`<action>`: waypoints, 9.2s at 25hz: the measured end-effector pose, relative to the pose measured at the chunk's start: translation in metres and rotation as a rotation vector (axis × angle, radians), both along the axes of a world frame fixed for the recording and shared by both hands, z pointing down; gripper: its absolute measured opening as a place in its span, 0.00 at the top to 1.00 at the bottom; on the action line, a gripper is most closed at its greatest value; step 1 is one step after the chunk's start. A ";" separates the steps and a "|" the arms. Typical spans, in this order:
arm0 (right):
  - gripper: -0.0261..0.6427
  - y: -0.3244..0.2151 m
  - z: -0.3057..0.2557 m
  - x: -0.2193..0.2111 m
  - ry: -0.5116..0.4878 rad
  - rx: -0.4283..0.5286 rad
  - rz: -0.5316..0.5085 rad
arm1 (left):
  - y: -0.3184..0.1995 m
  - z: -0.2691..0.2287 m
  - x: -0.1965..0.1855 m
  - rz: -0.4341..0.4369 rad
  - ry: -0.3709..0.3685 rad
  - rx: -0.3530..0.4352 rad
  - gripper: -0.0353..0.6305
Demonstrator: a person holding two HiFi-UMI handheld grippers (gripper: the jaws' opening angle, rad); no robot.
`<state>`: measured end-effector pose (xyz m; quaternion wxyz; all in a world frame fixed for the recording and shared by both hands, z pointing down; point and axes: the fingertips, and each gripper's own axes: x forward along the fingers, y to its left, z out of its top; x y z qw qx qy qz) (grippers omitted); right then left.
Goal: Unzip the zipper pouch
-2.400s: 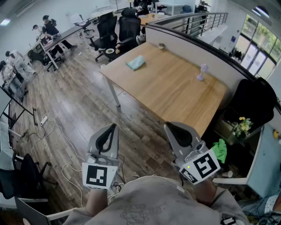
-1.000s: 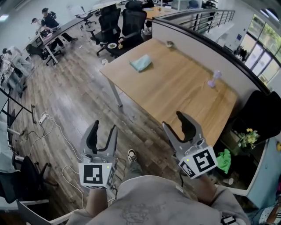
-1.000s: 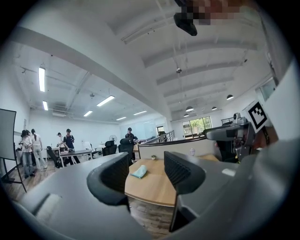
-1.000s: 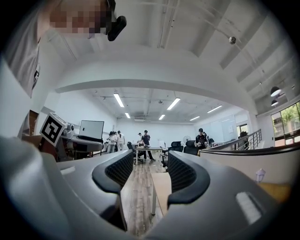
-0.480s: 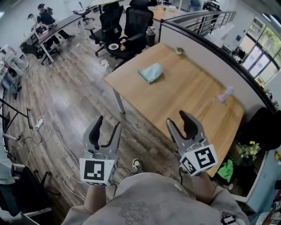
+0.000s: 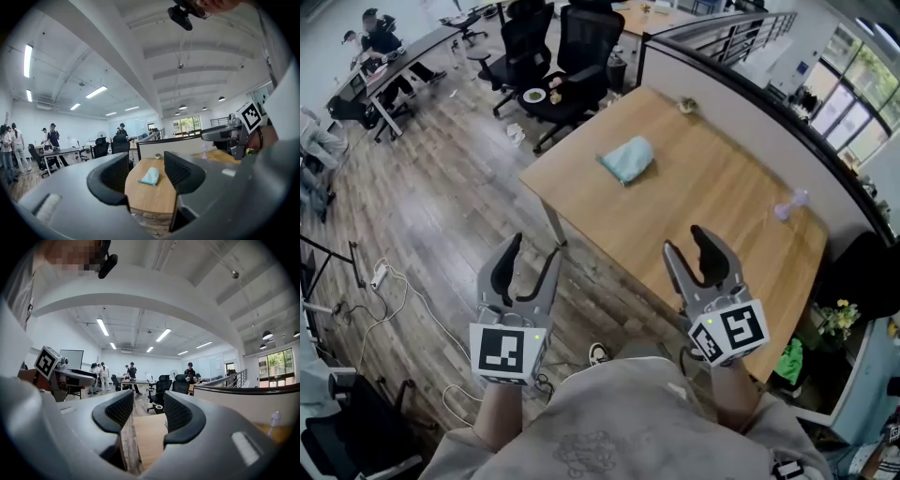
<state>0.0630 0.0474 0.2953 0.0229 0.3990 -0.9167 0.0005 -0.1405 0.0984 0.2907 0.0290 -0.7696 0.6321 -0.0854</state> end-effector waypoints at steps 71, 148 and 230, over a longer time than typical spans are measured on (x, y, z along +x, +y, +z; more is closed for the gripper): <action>0.66 -0.357 0.355 -0.090 0.646 -0.347 -0.324 | -0.377 0.254 0.018 0.338 -0.121 -0.449 0.61; 0.88 -0.235 0.082 -0.145 0.018 -0.404 -0.284 | -0.279 0.079 0.042 0.609 -0.113 -0.230 0.78; 0.94 -0.277 -0.005 -0.057 -0.154 -0.141 0.101 | -0.318 0.020 -0.063 0.219 -0.055 -0.113 0.94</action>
